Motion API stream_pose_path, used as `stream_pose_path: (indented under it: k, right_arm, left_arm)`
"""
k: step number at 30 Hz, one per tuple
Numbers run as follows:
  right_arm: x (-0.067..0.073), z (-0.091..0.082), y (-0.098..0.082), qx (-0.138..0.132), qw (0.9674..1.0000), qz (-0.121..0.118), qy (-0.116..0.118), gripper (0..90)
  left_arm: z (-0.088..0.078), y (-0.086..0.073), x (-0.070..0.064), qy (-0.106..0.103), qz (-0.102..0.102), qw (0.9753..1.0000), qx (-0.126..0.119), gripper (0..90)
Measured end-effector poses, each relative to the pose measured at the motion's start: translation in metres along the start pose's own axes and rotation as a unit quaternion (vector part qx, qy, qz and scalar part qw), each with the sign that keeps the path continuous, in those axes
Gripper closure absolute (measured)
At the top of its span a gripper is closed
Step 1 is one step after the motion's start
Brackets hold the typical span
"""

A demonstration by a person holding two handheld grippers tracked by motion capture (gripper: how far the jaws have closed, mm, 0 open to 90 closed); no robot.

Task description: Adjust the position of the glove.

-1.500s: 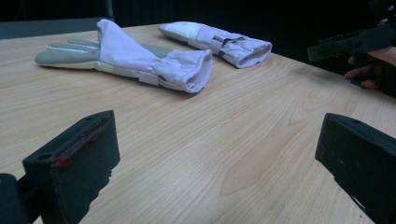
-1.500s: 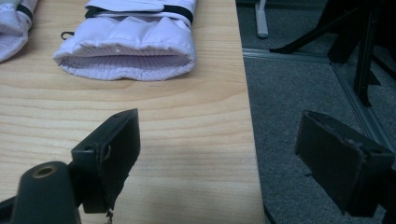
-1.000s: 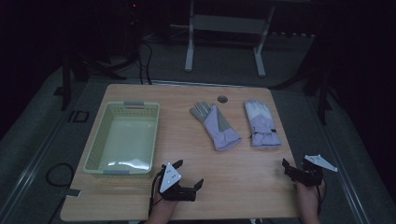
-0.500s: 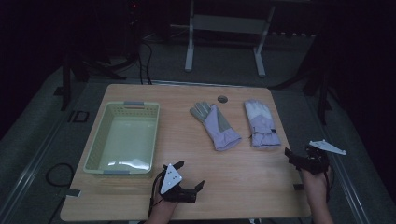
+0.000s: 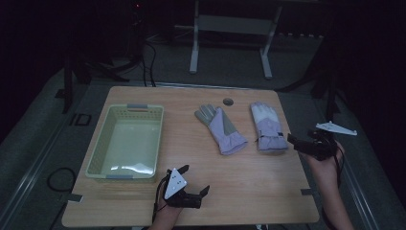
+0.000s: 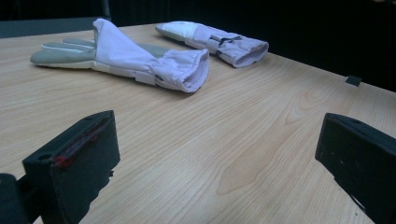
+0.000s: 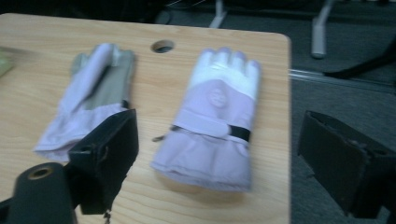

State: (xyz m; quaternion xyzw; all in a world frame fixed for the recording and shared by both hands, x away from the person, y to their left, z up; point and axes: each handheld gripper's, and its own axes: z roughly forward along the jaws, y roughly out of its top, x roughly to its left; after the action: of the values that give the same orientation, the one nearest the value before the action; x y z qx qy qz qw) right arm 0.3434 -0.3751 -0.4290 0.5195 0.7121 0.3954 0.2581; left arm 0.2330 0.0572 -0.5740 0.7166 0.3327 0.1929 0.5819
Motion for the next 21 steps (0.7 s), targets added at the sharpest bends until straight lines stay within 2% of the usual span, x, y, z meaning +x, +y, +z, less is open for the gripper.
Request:
stream_pose_path:
  k: [2,4,10,14,18,19,21]
  right_arm:
    - [0.001,0.001,0.003,0.001,1.0,0.0,0.006,14.8]
    - [0.008,0.008,0.013,0.008,0.9997,-0.007,0.02,19.9]
    - [0.028,0.017,0.031,0.002,0.9981,-0.047,0.04,23.9]
    - [0.043,0.025,0.042,0.0,0.9955,-0.074,0.059,25.0]
    - [0.057,0.035,0.05,0.006,0.9932,-0.089,0.075,27.6]
    - [0.06,0.038,0.051,0.008,0.9921,-0.092,0.085,27.5]
    - [0.066,0.044,0.054,0.015,0.9917,-0.097,0.083,28.3]
  left_arm:
    - [0.0,0.0,0.0,0.0,0.0,1.0,0.0,0.0]
    - [0.0,0.0,0.0,-0.002,0.0,1.0,0.0,0.0]
    - [0.0,0.0,0.0,-0.003,0.001,1.0,0.0,0.0]
    - [0.0,0.0,0.0,-0.005,0.002,1.0,0.0,0.0]
    - [0.0,0.0,0.0,-0.005,0.0,1.0,0.0,0.0]
    - [0.0,0.0,0.0,-0.005,0.0,1.0,0.0,0.0]
    - [0.0,0.0,0.0,-0.005,0.0,1.0,0.0,0.0]
